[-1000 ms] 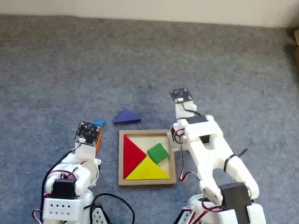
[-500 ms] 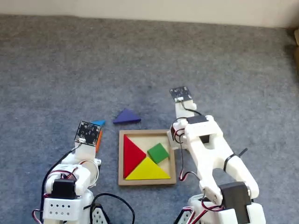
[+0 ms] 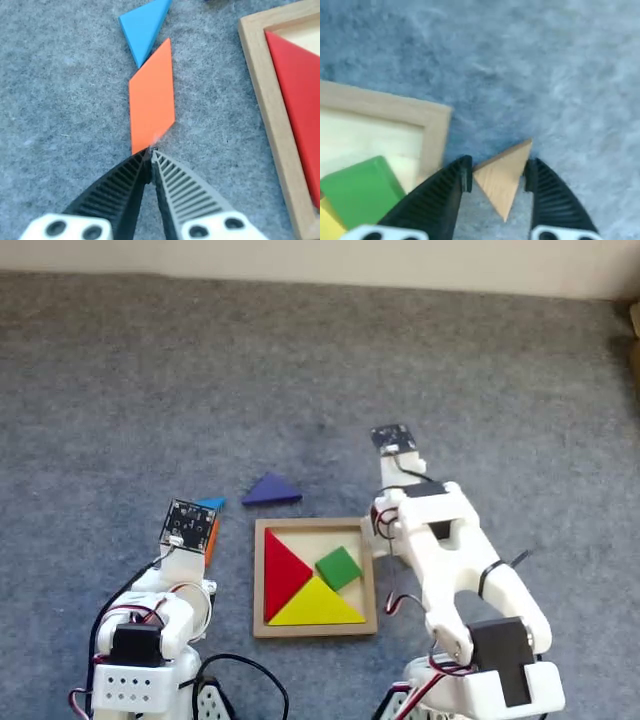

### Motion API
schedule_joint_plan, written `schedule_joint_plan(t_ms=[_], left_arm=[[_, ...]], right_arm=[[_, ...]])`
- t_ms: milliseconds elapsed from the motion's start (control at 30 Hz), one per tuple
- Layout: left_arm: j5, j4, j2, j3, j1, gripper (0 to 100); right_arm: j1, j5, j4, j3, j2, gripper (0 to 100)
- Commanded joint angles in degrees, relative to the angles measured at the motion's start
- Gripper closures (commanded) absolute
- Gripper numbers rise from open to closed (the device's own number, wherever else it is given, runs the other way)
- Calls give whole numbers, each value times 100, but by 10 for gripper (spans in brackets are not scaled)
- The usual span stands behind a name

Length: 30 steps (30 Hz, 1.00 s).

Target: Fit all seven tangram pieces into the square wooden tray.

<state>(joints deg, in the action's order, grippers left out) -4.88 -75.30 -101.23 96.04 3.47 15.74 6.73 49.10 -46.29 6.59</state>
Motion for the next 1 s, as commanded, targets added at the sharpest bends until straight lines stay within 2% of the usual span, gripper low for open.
schedule_joint_plan(t_ms=[0,200,400,567,800,967], left_arm=[[-35,-26,-277,119,57,992],[-35,-26,-277,119,57,992],[-35,-26,-277,119,57,992],[-35,-26,-277,119,57,992],[-35,-26,-277,119,57,992],[-35,-26,-277,119,57,992]], right_arm=[[-101,-70,-66,145,-101,864],[-154,-35,233,154,-13,892],[-119,-35,303,40,1068,904],[-84,-62,901,-163,1921,904],[673,-334,1833,-163,2686,904],[892,-378,1921,-163,2862,904]])
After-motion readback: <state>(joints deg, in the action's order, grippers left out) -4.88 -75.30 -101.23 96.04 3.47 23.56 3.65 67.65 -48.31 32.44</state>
